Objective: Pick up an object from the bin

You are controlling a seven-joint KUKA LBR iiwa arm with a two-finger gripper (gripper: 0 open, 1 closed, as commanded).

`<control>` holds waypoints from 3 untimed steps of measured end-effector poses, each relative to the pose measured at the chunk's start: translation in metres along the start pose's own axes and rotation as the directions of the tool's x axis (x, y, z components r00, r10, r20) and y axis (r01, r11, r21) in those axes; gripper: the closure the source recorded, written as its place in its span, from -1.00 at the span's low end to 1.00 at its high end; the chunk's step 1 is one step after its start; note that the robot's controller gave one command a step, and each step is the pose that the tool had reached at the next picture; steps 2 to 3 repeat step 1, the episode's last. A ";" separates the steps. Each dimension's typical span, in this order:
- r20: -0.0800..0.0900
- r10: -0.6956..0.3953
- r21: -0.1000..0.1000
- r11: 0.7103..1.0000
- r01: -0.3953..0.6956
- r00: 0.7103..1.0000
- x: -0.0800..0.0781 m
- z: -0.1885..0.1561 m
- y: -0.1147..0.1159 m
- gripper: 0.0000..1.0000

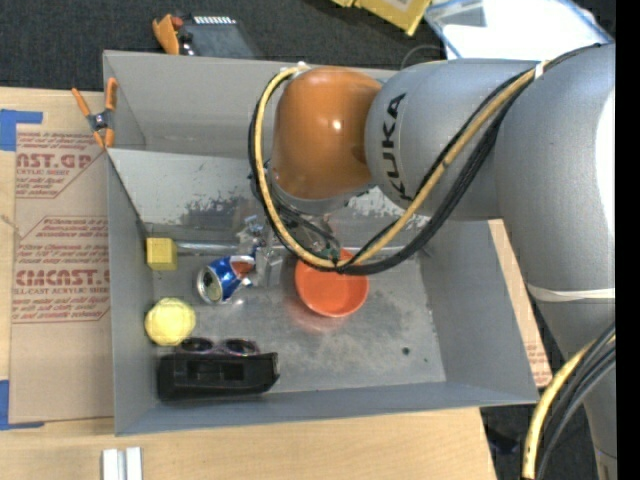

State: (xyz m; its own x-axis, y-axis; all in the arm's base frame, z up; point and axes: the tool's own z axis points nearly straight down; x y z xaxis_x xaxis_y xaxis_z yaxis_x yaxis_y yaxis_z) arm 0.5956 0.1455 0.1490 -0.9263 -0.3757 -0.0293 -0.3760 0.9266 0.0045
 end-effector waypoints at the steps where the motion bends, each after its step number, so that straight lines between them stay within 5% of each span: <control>1: -0.002 0.000 0.000 1.000 0.000 1.000 0.000 -0.022 0.001 1.00; 3: -0.002 0.000 0.000 1.000 0.000 1.000 0.000 -0.022 0.001 1.00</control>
Offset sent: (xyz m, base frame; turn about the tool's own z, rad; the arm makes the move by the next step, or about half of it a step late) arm -0.0014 -0.0001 0.0299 -0.0001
